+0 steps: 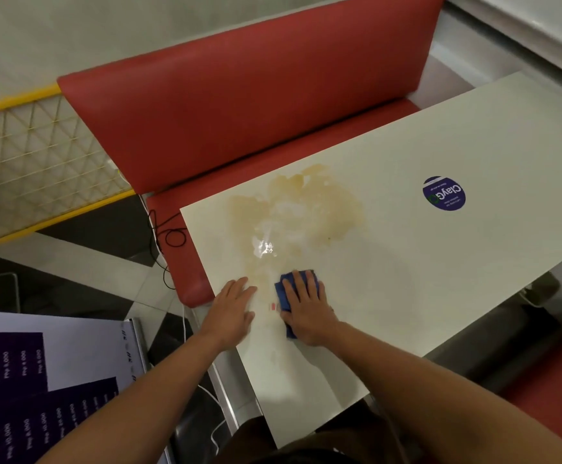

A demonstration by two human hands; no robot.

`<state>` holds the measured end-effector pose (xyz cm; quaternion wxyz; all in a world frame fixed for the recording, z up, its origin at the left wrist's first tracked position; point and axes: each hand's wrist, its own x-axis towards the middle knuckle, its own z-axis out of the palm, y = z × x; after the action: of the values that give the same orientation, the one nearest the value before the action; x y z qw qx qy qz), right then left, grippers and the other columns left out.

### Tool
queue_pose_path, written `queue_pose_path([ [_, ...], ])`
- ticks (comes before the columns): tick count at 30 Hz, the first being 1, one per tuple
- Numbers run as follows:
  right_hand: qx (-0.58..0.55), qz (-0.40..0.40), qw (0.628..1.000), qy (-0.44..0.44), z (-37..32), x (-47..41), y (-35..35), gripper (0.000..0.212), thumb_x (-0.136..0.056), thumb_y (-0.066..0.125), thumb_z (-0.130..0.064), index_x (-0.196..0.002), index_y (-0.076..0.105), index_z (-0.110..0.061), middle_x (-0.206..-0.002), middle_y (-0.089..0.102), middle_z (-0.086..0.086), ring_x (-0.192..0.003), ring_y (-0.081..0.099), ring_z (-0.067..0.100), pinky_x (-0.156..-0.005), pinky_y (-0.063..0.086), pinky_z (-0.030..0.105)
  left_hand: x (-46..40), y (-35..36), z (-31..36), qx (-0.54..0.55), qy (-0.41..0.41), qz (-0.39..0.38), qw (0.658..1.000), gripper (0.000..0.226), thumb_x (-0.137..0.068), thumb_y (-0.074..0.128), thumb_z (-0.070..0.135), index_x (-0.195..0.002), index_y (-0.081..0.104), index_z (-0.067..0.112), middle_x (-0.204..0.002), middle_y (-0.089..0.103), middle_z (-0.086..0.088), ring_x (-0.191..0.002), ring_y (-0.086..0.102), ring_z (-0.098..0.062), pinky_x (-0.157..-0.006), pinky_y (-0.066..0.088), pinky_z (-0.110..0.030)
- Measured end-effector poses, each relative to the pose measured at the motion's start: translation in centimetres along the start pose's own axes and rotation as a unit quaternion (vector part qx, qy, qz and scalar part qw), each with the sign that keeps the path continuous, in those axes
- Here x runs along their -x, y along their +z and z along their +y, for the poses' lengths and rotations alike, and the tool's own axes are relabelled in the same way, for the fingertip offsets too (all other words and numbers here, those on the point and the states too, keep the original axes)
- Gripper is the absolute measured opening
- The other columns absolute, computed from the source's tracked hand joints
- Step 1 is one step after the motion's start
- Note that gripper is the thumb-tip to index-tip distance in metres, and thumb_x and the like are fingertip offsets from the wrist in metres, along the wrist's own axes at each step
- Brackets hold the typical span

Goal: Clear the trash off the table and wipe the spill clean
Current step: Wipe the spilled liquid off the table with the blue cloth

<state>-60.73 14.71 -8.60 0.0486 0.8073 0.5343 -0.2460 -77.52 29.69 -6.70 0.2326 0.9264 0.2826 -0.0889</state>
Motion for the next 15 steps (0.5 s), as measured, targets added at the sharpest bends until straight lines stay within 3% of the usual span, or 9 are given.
queue_pose_path([
  [2,0.027,0.033,0.999,-0.021,-0.8,3.2,3.0,0.074,-0.097,0.029,-0.052,-0.154,0.034,-0.006,-0.16,0.033,0.024,-0.148,0.017,0.048,-0.114,0.033,0.062,0.2,0.3,-0.2,-0.004,-0.007,-0.005,1.0,0.062,-0.103,0.051,0.031,-0.159,0.026,0.021,-0.169,0.01,-0.002,-0.156,0.005,-0.024,-0.124,0.005,-0.033],
  [3,0.034,0.04,0.998,-0.046,-1.4,5.1,4.4,0.071,-0.098,0.033,-0.051,-0.153,0.036,-0.008,-0.159,0.036,0.022,-0.148,0.019,0.046,-0.115,0.028,0.061,0.2,0.5,-0.2,-0.005,-0.01,-0.009,1.0,0.062,-0.104,0.05,0.031,-0.16,0.024,0.022,-0.17,0.008,-0.002,-0.156,0.003,-0.024,-0.125,0.006,-0.034],
  [6,0.067,0.027,0.993,-0.092,-2.6,9.1,6.8,0.07,-0.097,0.037,-0.054,-0.154,0.038,-0.013,-0.16,0.038,0.019,-0.149,0.021,0.041,-0.112,0.017,0.057,0.1,0.7,-0.2,-0.013,-0.008,-0.013,1.0,0.062,-0.104,0.049,0.03,-0.16,0.023,0.021,-0.17,0.007,-0.003,-0.156,0.003,-0.025,-0.127,0.008,-0.037],
  [10,0.087,0.023,0.99,-0.112,-1.5,7.0,5.1,0.073,-0.097,0.039,-0.057,-0.156,0.033,-0.015,-0.162,0.034,0.016,-0.149,0.026,0.041,-0.12,0.024,0.059,-0.1,0.3,-0.5,-0.006,0.001,-0.017,1.0,0.062,-0.104,0.05,0.028,-0.16,0.024,0.02,-0.17,0.009,-0.003,-0.156,0.005,-0.025,-0.126,0.007,-0.035],
  [15,0.004,0.021,1.0,0.019,-1.6,0.2,2.0,0.07,-0.095,0.034,-0.055,-0.15,0.04,-0.012,-0.155,0.044,0.02,-0.14,0.038,0.047,-0.103,0.048,0.061,0.4,0.4,-1.1,0.005,0.011,-0.011,1.0,0.062,-0.103,0.053,0.023,-0.159,0.027,0.019,-0.17,0.008,-0.002,-0.156,0.004,-0.022,-0.125,0.004,-0.031],
])
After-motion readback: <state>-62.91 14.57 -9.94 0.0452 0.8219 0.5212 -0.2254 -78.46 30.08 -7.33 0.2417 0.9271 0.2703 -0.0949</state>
